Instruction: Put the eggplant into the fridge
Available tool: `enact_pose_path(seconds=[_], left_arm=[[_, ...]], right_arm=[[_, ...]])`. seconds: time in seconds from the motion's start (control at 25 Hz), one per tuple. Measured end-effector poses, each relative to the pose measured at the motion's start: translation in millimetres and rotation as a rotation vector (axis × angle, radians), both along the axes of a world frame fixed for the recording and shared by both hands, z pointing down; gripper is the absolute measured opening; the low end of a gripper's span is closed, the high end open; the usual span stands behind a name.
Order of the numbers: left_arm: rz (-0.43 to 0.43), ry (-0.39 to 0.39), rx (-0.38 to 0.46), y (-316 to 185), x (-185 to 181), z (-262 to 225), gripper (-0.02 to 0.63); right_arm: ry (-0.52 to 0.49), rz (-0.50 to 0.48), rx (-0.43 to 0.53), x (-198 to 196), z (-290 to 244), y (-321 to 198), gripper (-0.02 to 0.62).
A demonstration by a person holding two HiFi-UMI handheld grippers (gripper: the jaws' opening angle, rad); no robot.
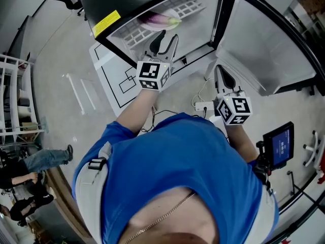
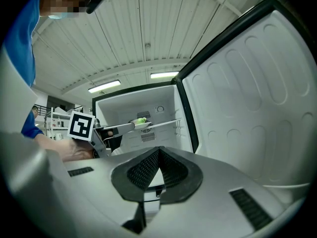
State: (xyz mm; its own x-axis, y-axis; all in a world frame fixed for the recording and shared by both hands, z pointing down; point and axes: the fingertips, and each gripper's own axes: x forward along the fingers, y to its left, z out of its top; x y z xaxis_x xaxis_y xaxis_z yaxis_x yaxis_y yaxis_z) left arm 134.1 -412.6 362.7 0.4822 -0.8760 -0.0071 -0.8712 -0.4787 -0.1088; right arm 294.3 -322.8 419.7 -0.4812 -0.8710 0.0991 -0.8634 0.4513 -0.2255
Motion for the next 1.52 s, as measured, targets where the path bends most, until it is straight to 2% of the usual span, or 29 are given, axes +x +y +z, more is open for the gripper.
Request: enact_pose_path(seconds=[0.96, 1.52], left_arm=[[0.048, 0.024, -0.018, -46, 20, -14, 0.176], [0.049, 0.072, -0.080, -64, 28, -10, 0.170]], right_arm=[[-0.005, 0.017, 0.031, 5, -7, -11, 0.002], [-0.001, 0.031, 0.045, 9, -11, -13, 0.002]])
